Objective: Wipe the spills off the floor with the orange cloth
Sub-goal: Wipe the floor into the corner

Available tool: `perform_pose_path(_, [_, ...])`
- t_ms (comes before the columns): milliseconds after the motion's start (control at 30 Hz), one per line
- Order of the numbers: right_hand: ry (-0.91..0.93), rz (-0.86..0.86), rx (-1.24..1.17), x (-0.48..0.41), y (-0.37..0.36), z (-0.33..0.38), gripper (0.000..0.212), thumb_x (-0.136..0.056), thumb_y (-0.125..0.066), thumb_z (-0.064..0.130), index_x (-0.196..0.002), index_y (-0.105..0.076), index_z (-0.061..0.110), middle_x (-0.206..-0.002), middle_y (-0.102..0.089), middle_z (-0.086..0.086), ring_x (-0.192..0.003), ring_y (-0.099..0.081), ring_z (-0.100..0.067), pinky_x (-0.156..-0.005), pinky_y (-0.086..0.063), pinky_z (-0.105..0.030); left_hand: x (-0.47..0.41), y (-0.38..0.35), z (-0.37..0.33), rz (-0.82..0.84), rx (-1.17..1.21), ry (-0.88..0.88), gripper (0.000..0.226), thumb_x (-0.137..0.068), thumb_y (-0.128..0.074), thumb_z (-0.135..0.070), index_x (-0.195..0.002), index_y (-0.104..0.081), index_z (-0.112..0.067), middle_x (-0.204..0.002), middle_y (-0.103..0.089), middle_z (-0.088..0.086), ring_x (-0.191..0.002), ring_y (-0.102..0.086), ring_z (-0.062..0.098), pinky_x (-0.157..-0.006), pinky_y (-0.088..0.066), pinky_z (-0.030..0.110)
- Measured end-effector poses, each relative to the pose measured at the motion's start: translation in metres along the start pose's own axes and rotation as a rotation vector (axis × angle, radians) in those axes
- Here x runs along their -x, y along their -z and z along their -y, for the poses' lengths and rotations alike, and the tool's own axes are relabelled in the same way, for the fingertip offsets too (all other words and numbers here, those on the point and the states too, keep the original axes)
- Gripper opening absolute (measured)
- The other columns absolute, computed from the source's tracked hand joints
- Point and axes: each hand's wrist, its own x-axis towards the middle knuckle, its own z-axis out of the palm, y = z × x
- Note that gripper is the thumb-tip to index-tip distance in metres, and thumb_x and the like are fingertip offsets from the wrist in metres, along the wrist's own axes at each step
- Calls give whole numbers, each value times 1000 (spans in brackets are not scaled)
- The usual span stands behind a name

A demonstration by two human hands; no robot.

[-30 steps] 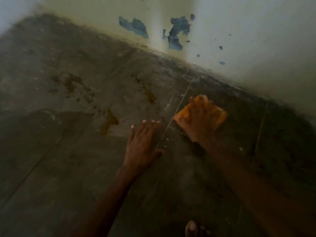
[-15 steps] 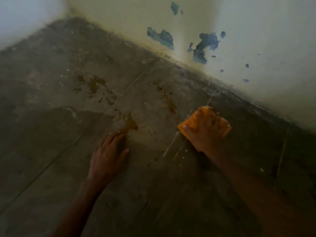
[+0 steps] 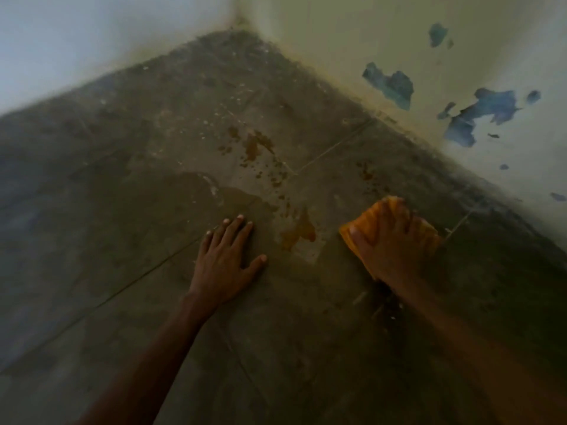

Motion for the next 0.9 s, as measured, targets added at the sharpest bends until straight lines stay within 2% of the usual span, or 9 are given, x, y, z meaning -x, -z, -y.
perform_pose_path(67, [2,33,-43,-20,-14,60,103,-81,-13,87,-160,-7,21,-167,-5,-17,-151,-5,-46,-117,-3,-70,-19,0,9,-19,50,21,82,-85,-22,-76,-155,-14,-33,-165,-7,-7,-152,-2,16,-123,-5,45])
perform_pose_path(133, [174,48,8,12,-29,108,102,-83,-26,85,-160,-9,20,-167,-4,-18,-151,-4,-46,-116,3,-70,-41,5,27,-42,62,68,85,-83,-21,-78,-155,-15,-33,-165,-8,-6,-152,-2,17,-122,-5,47])
perform_pose_path(267, [601,54,43,112,-28,84,103,-74,-40,90,-155,-32,27,-167,-16,-4,-147,-27,-38,-116,-13,-66,-52,19,70,-49,25,141,91,-81,-23,-81,-156,-12,-30,-165,-8,-6,-152,-5,18,-122,-9,47])
perform_pose_path(400, [406,16,88,40,-16,63,106,-74,-31,92,-158,-21,27,-166,-20,-7,-148,-25,-37,-116,-16,-65,-47,0,71,-108,-8,123,88,-85,-25,-75,-157,-7,-28,-166,-5,-4,-152,0,18,-123,-2,46])
perform_pose_path(533, [234,56,-33,-55,-26,176,105,-79,-24,90,-159,-10,23,-169,-1,-8,-153,-2,-37,-118,0,-67,-51,-3,72,-140,24,146,87,-84,-28,-74,-156,-10,-30,-165,-7,-6,-152,-1,17,-123,-1,45])
perform_pose_path(600, [379,66,18,-27,-32,196,103,-82,-26,87,-160,-8,22,-168,5,-8,-153,1,-39,-118,1,-67,-51,-3,69,-157,24,164,87,-82,-29,-73,-156,-14,-29,-165,-10,-5,-152,-4,18,-123,-3,45])
perform_pose_path(700, [649,70,104,47,-27,124,100,-79,-34,86,-159,-16,29,-169,-3,-3,-153,-10,-34,-118,-8,-66,-49,1,50,-184,76,250,87,-82,-31,-71,-156,-14,-28,-165,-10,-5,-152,-2,18,-123,-3,47])
perform_pose_path(800, [488,15,149,-5,-13,64,93,-80,-33,86,-156,-21,34,-166,-18,-1,-149,-22,-34,-117,-12,-65,-54,-2,36,-176,97,325,89,-83,-31,-71,-157,-9,-28,-165,-3,-6,-152,7,18,-123,4,48])
perform_pose_path(900, [218,-5,37,-103,-8,94,94,-83,-19,88,-158,-10,32,-168,-7,-4,-152,-12,-37,-118,-6,-66,-64,-7,19,-237,85,432,89,-85,-35,-74,-156,-14,-25,-165,-8,-4,-152,3,21,-122,5,48])
